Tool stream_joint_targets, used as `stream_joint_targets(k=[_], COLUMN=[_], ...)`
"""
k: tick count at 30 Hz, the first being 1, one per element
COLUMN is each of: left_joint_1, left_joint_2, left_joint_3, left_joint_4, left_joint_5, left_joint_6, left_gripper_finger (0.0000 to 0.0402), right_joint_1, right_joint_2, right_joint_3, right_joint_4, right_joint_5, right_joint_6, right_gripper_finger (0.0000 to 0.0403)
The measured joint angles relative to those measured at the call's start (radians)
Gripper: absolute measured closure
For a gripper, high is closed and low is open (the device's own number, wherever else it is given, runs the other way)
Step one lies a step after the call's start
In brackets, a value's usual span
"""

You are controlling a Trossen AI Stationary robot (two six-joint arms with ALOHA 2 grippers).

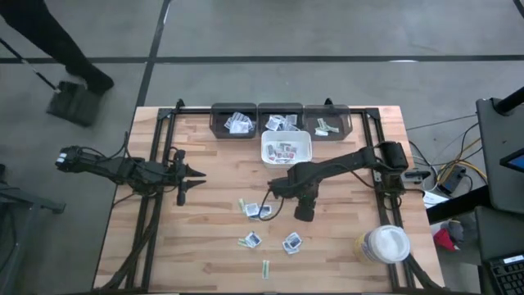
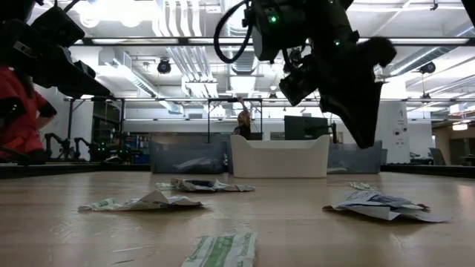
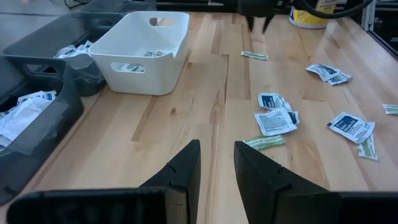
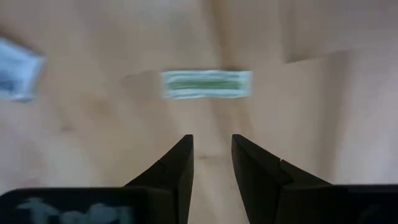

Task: Pick & Place First Aid Supplies
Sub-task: Put the right green bandage pack into the right gray bin

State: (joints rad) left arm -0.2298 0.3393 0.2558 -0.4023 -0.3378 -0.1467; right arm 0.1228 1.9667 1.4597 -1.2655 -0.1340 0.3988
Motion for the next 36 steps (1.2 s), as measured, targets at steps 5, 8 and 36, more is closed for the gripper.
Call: stream_joint_targets(k=[5,8,36], left_joint_1=[0.000,0.000,0.000], left_joint_2=[0.000,0.000,0.000], left_joint_3=[0.000,0.000,0.000], left_joint_4=[0.000,0.000,-0.003], left_joint_5=[0.000,0.000,0.000], left_joint_6=[0.001,0.003,0.018], left_gripper_finger=[0.0307,0.0307,0.0307], right_joint_1=[-0.021,-0.028,-0.033], right_joint_2=[-0.010,-0.011,-0.016], right_joint_3=[-0.027,-0.056,-0.251], right_joint_4=[0.042,0.101,0.325], right_joint_5=[0.082,0.082,0.085], right_joint_6=[-0.004,-0.016,0.014], right_gripper_finger=[0.0290,0.0286,0.0386])
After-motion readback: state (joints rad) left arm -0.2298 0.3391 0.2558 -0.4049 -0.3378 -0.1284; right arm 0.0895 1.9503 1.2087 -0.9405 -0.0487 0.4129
